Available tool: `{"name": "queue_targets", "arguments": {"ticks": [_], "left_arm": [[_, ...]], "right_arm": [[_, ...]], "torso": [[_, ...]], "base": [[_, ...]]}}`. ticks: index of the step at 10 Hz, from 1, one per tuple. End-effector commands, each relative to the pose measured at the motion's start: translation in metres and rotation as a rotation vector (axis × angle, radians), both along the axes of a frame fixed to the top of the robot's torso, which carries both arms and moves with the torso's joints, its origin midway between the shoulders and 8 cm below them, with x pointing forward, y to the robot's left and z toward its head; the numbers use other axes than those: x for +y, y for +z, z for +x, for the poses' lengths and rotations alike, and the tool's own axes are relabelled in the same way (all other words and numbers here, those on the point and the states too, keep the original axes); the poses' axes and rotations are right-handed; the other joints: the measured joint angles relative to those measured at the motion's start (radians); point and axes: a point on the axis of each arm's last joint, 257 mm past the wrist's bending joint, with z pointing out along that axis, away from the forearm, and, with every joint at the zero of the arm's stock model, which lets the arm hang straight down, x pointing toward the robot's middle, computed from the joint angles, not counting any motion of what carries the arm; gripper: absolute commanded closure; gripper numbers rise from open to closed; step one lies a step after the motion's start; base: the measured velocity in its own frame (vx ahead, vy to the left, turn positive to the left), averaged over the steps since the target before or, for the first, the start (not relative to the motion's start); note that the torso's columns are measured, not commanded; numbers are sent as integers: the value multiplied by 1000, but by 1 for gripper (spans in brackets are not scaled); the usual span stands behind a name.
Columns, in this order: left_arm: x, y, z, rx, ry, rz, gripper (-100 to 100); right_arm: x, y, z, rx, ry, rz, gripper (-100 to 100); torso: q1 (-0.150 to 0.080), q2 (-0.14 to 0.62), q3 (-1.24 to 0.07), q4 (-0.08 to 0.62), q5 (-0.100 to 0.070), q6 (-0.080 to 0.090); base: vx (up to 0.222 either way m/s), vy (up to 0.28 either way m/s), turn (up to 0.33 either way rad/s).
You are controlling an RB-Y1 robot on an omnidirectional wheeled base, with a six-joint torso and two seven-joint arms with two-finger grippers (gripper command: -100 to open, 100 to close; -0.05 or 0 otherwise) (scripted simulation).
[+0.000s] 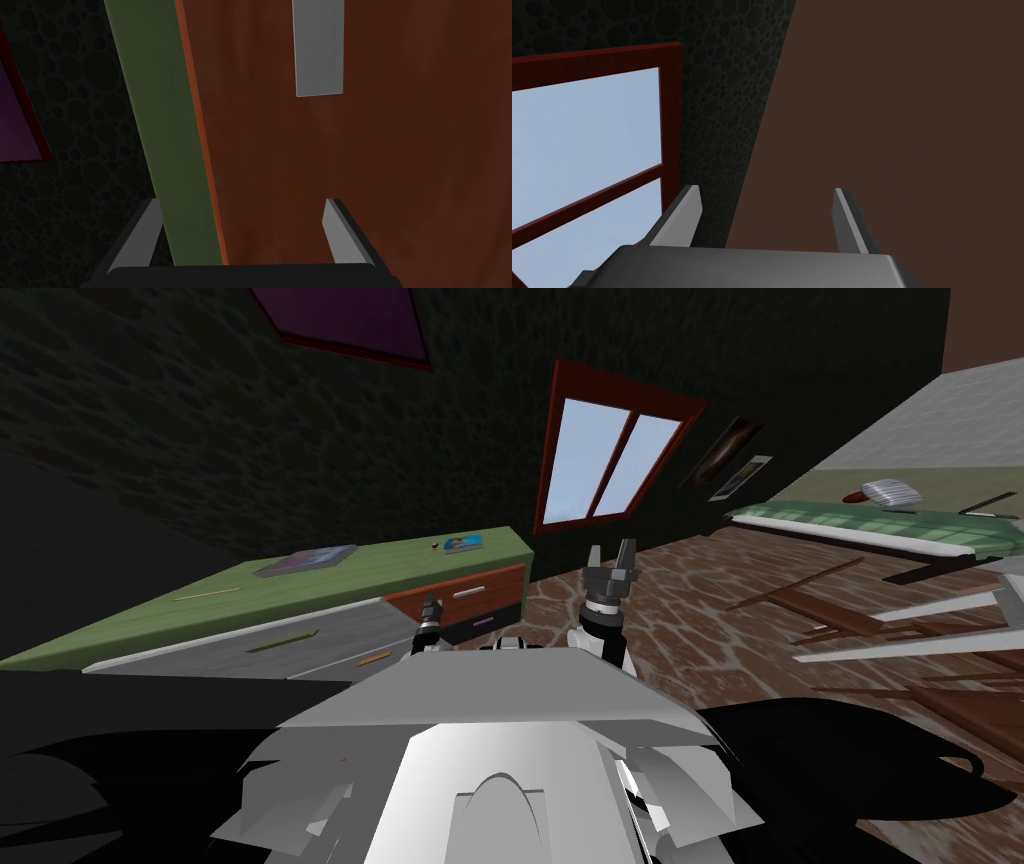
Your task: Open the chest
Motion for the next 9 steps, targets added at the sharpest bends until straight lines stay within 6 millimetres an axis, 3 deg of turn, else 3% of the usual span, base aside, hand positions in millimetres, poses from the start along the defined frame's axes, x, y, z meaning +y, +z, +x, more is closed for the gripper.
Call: {"name": "queue_targets", "arguments": {"ticks": [1, 5, 9], "left_arm": [[2, -28, -5, 43, 34, -54, -100], [-18, -60, -9, 77, 76, -165, -100], [-17, -57, -6, 74, 79, -170, -100]], "right_arm": [[0, 0, 0, 0, 0, 0, 0], [0, 0, 0, 0, 0, 0, 0], [0, 0, 0, 0, 0, 0, 0]], "torso": [[3, 0, 0, 0, 1, 0], [1, -1, -1, 0, 0, 0], [3, -3, -2, -1, 1, 0]], "base": [[31, -115, 38], [40, -93, 22], [40, -11, -3]]}}
